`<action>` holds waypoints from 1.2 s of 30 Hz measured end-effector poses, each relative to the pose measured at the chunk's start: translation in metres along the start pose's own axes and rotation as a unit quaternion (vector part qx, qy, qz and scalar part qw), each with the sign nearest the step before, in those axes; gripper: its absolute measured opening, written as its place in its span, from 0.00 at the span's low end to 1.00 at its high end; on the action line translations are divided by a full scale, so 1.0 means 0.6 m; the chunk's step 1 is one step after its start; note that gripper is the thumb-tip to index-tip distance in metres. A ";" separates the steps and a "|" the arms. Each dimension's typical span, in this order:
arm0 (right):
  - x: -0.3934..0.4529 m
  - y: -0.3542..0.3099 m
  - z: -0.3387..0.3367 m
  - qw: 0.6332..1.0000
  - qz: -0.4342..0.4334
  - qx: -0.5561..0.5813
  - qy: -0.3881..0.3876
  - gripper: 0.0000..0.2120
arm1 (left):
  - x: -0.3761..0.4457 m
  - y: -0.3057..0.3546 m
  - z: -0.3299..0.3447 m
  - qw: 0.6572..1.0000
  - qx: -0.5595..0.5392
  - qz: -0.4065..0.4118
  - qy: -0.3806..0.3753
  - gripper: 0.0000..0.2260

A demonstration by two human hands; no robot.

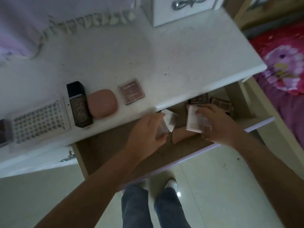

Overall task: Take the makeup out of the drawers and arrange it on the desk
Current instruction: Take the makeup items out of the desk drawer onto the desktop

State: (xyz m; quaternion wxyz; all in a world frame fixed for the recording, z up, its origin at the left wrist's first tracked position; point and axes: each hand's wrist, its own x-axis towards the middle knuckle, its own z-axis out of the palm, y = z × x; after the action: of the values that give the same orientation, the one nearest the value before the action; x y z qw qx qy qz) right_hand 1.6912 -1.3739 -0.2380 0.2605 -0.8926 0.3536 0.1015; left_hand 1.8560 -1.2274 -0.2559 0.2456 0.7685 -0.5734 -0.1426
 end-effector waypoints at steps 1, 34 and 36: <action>0.003 0.003 -0.021 0.999 -0.021 -0.013 0.028 0.32 | 0.024 0.006 -0.011 0.999 0.012 0.016 0.027 0.22; 0.099 0.055 0.142 0.958 0.096 -0.221 -0.153 0.15 | 0.077 -0.048 0.205 0.914 0.355 0.056 -0.187 0.17; 0.100 0.057 0.143 0.953 0.082 -0.250 -0.152 0.16 | 0.070 -0.033 0.184 0.905 0.367 0.027 -0.214 0.18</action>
State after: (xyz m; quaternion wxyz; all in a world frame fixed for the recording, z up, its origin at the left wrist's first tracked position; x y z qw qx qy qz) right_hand 1.7121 -1.3836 -0.3456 0.0700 -0.8711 0.3451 0.3422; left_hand 1.8295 -1.2864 -0.3569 -0.1790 0.7397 -0.6442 -0.0765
